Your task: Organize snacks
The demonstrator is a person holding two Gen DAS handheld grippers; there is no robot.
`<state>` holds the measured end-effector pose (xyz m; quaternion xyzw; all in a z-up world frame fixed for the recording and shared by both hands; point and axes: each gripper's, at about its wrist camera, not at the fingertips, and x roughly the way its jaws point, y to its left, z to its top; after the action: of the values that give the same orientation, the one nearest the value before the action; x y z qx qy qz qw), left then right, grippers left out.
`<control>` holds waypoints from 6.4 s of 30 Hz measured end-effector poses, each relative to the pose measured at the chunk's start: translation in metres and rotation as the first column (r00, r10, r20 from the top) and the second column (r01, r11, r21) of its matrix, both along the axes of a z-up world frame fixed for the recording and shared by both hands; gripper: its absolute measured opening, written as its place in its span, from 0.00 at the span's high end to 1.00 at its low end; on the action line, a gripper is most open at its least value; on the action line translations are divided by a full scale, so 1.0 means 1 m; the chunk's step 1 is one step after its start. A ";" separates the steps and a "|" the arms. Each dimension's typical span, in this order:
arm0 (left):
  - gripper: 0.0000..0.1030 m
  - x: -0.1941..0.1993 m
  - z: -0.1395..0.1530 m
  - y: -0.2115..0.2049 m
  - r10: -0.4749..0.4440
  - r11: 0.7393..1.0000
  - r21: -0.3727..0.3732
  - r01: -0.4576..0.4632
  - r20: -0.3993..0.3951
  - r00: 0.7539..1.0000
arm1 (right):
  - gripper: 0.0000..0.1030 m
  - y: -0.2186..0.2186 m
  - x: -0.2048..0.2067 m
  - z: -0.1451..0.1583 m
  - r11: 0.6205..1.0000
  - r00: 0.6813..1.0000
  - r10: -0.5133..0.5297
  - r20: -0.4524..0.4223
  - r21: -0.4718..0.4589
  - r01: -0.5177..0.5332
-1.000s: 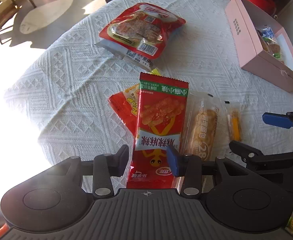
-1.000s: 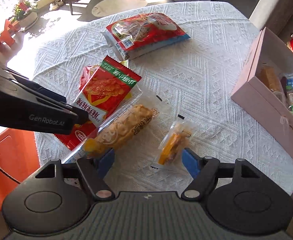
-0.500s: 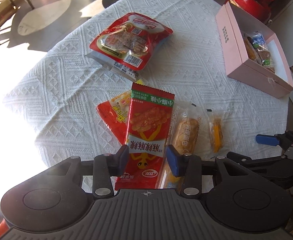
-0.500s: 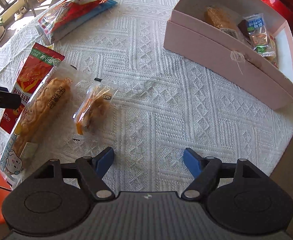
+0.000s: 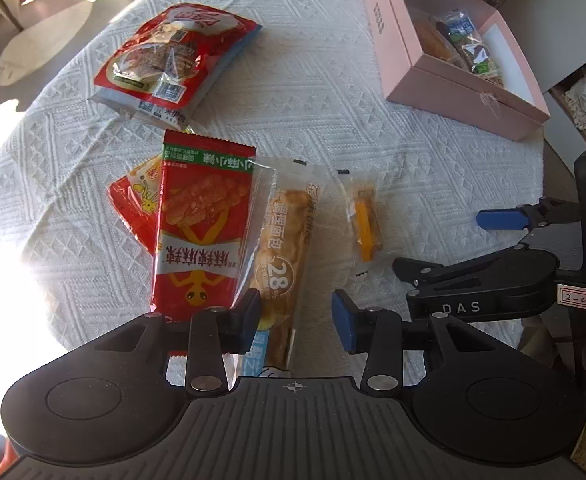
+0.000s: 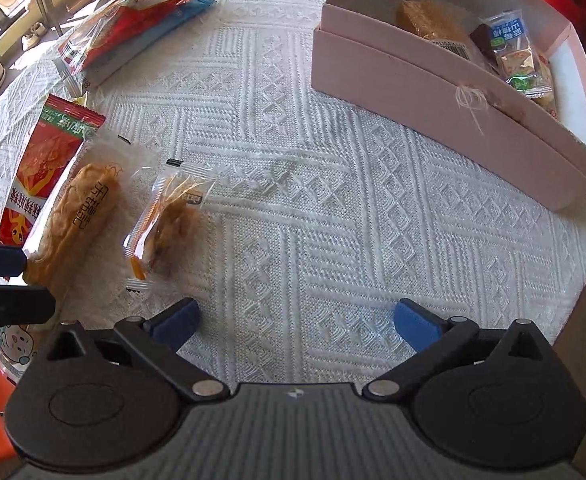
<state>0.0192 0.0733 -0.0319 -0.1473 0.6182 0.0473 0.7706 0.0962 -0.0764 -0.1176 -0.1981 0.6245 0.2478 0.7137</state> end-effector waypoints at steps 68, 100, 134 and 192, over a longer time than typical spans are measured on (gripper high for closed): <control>0.68 0.031 -0.034 -0.027 0.075 0.990 -0.111 -0.085 -0.093 0.993 | 0.82 -0.032 0.024 0.048 0.987 0.986 -0.083 -0.143 0.128 0.101; 0.67 0.156 0.057 -0.033 0.081 0.993 -0.099 -0.057 0.251 0.965 | 0.82 -0.088 0.063 0.072 0.985 0.987 -0.121 -0.102 0.114 0.132; 0.66 -0.008 -0.016 0.075 0.372 0.928 -0.040 -0.371 0.022 0.928 | 0.72 0.069 0.085 0.079 0.982 0.998 0.050 0.025 0.182 -0.054; 0.62 0.009 -0.018 -0.031 -0.137 0.986 0.097 0.137 -0.004 0.991 | 0.42 0.083 0.041 0.026 0.977 0.977 0.198 -0.081 0.098 -0.190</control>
<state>0.0285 0.0422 -0.0504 -0.0668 0.6230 0.0239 0.7790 0.1375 0.0068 -0.0915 -0.2146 0.6222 0.3528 0.6651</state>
